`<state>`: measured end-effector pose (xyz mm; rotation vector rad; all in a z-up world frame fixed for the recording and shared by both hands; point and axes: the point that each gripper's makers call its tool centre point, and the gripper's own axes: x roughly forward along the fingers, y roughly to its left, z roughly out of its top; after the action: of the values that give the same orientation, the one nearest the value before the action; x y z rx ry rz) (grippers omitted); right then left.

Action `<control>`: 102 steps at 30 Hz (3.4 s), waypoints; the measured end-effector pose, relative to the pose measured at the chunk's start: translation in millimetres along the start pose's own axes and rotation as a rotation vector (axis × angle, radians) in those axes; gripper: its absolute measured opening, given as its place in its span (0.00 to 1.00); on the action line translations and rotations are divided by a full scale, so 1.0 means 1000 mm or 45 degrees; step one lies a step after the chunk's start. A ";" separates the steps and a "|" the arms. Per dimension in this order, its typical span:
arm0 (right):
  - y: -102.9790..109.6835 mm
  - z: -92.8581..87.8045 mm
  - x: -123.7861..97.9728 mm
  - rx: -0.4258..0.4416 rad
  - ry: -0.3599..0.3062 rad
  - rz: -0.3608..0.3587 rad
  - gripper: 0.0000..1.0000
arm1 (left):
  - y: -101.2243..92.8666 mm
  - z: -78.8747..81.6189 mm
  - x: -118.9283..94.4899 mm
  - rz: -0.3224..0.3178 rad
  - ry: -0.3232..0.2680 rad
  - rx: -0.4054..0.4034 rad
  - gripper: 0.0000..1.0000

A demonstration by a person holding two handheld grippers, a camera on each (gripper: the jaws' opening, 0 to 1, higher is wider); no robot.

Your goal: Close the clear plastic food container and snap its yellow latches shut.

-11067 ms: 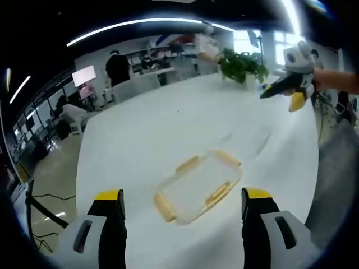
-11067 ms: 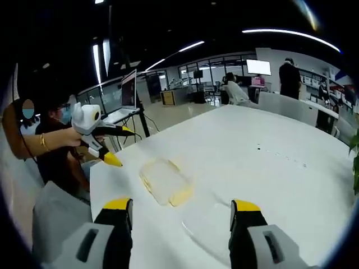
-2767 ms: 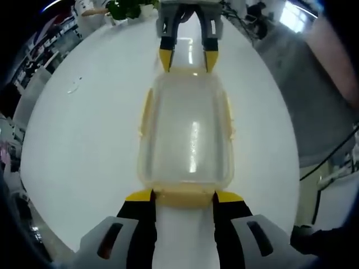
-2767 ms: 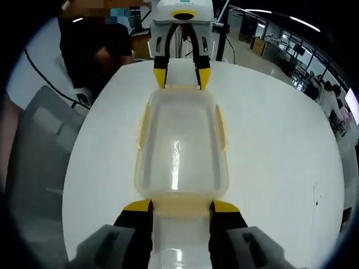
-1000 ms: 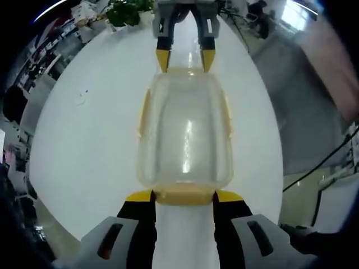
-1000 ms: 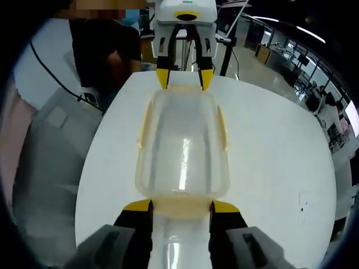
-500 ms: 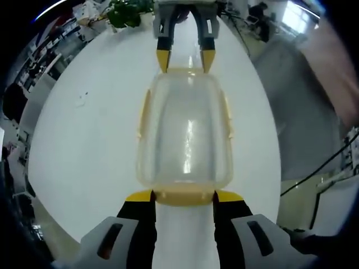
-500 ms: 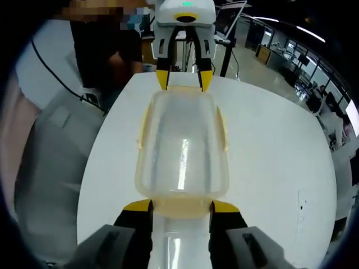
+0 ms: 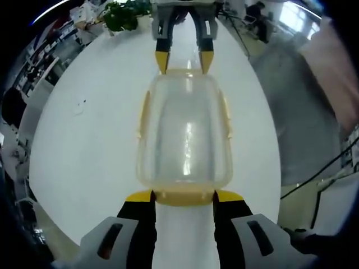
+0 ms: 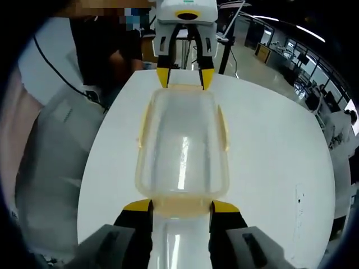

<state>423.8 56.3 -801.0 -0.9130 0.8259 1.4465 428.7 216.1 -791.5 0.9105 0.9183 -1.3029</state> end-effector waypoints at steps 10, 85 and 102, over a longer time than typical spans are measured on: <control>0.000 -0.015 -0.008 0.006 0.021 -0.002 0.36 | 0.000 0.017 0.006 -0.001 -0.007 0.010 0.37; 0.004 -0.123 -0.060 0.061 0.141 -0.019 0.36 | 0.006 0.127 0.050 -0.001 -0.058 0.082 0.37; 0.004 -0.143 -0.070 0.057 0.169 -0.019 0.36 | 0.005 0.147 0.059 -0.001 -0.087 0.078 0.37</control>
<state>431.3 -102.8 -801.5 -0.9873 0.9438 1.3604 442.8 57.8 -791.0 0.9076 0.8296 -1.3612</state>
